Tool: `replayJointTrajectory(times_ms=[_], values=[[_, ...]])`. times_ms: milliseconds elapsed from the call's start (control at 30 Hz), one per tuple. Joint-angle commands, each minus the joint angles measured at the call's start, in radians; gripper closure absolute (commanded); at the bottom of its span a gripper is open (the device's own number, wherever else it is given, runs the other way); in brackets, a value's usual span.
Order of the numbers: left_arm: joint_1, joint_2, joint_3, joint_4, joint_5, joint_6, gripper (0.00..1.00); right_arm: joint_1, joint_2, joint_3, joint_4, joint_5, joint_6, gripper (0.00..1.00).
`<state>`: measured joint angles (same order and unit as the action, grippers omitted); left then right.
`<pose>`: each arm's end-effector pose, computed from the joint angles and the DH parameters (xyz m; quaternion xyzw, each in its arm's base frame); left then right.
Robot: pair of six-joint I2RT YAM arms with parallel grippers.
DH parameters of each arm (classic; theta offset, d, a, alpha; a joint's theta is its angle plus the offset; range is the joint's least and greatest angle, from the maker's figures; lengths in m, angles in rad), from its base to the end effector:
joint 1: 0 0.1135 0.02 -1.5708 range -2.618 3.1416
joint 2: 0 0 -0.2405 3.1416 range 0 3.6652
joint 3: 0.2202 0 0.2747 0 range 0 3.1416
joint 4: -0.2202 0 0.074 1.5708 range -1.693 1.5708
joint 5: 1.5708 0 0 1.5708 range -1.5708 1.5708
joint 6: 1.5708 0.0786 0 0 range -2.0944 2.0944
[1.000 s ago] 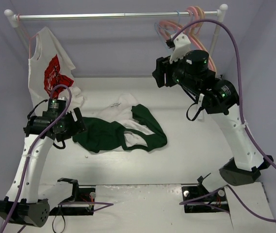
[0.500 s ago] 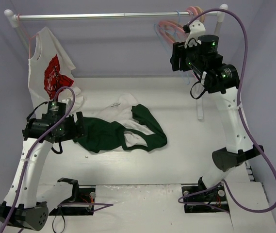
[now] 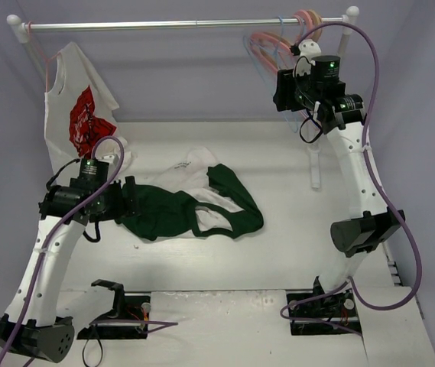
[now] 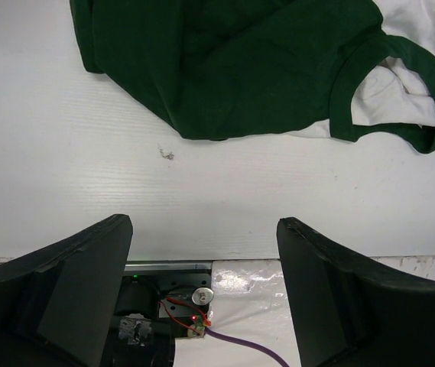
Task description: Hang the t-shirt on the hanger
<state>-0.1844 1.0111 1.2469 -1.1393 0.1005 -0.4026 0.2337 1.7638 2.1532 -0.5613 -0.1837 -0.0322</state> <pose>0.2277 -0.0505 0.3187 -0.0864 0.9398 -0.1401 0.2994 0.4251 0.1160 0.4809 -0.1595 0.7474 0.1343 0.6308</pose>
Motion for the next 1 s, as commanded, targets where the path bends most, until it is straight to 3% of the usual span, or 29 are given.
replayJointTrajectory(times_ms=[0, 633, 967], values=[[-0.004, 0.009, 0.031, 0.042, 0.001, 0.005, 0.22, -0.020, -0.004, -0.021, 0.109, 0.003, -0.024, 0.51], [-0.003, 0.064, 0.040, 0.079, 0.033, 0.001, 0.22, -0.022, 0.040, -0.098, 0.149, 0.006, -0.058, 0.65], [-0.003, 0.075, 0.045, 0.087, 0.038, -0.002, 0.22, -0.022, 0.059, -0.047, 0.132, 0.015, -0.061, 0.92]])
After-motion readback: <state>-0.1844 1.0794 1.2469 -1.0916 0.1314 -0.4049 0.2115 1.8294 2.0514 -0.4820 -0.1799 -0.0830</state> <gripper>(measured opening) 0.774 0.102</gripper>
